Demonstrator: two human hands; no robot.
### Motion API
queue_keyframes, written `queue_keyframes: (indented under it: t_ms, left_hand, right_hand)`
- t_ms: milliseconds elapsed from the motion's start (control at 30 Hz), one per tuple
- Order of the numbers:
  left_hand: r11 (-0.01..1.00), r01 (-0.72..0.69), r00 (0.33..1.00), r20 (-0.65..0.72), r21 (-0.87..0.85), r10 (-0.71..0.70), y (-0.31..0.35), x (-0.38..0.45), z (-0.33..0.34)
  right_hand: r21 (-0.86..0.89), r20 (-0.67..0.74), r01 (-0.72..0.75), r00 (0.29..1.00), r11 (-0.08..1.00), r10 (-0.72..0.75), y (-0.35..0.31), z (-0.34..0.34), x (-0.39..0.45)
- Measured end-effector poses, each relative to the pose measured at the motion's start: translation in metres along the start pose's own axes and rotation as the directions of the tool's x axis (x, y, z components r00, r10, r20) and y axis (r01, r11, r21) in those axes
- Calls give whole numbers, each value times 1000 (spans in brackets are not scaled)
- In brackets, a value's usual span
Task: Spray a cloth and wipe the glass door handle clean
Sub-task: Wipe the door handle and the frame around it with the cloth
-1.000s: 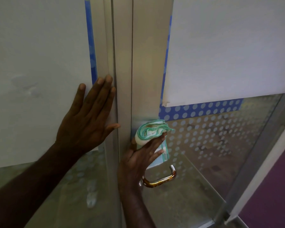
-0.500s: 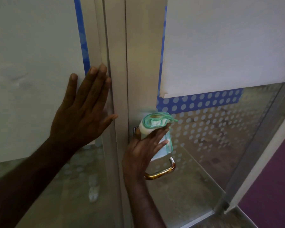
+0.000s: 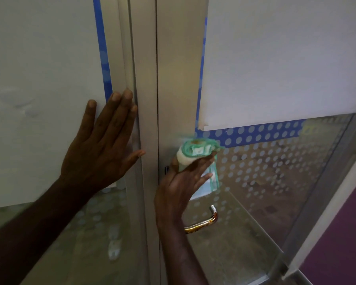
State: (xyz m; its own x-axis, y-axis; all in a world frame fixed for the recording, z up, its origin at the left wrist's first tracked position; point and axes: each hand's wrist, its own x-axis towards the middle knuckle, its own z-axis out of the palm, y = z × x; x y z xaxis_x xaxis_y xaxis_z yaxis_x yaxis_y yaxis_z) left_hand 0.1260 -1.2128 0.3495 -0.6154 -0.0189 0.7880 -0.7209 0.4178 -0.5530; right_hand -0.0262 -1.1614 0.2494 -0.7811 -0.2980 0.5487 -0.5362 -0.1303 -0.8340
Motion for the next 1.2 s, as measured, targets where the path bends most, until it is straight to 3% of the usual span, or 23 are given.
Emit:
queue_keyframes:
  t_ms: [133, 233, 333, 533, 700, 867, 1067, 1133, 1200]
  left_hand:
    - [1000, -7, 1000, -12, 9, 7, 1, -1, 1]
    - [1000, -3, 1000, -11, 3, 3, 0, -1, 1]
    - [1000, -3, 1000, -2, -2, 3, -1, 0, 1]
    - [1000, -5, 1000, 1, -21, 5, 0, -1, 1]
    - [1000, -11, 1000, 1, -17, 11, -1, -1, 2]
    - [1000, -20, 1000, 8, -10, 20, -2, -1, 3]
    - [1000, -26, 999, 22, -16, 26, -4, -2, 3]
    - [999, -26, 999, 25, -19, 26, -4, -1, 1]
    - [999, -25, 999, 30, -27, 26, -4, 0, 0]
  right_hand:
    - [-85, 90, 303, 951, 949, -296, 1, 7, -34]
    - [-85, 120, 236, 967, 968, -225, 36, -6, -80]
    - [-95, 53, 115, 992, 989, -110, 42, -13, -57]
    - [36, 114, 386, 915, 922, -388, -17, -1, -14]
    - [24, 151, 251, 956, 968, -251, 20, -16, -57]
    - [132, 75, 87, 992, 988, -97, -18, -4, -6]
    - [84, 129, 143, 980, 986, -153, 11, -9, -76]
    - [111, 120, 81, 988, 990, -94, 8, -8, -66]
    - [123, 68, 130, 988, 984, -139, -11, -4, -24]
